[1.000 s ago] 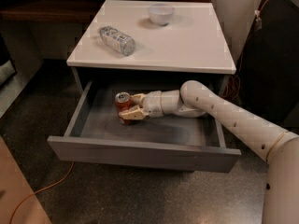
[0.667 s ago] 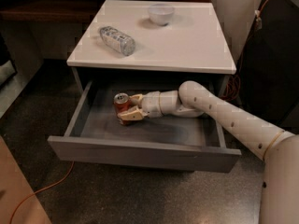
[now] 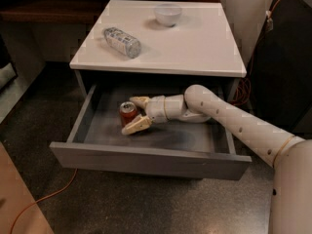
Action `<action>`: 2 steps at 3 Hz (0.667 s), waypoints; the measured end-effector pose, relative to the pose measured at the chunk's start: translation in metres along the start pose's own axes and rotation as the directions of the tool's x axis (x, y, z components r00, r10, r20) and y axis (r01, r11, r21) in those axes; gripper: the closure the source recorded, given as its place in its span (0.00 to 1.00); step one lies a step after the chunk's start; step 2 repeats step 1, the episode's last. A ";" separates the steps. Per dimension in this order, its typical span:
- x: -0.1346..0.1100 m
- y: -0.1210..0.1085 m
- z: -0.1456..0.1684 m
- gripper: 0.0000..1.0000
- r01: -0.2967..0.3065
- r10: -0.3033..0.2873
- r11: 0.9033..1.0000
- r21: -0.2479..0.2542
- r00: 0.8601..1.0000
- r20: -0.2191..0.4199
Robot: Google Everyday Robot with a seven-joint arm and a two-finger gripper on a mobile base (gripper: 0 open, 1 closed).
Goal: Place coke can into top drawer
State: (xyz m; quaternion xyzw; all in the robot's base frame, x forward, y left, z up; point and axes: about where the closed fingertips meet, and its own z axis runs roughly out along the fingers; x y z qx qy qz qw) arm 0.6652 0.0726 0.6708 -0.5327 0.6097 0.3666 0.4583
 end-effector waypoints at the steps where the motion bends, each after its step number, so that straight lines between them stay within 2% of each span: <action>1: 0.000 0.000 0.000 0.00 0.000 0.000 1.000 0.000 1.000 0.000; 2: 0.000 0.000 0.000 0.00 0.000 0.000 1.000 0.000 1.000 0.000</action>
Offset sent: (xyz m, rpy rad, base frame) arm 0.0000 0.0000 0.0000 0.0000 0.0000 0.0000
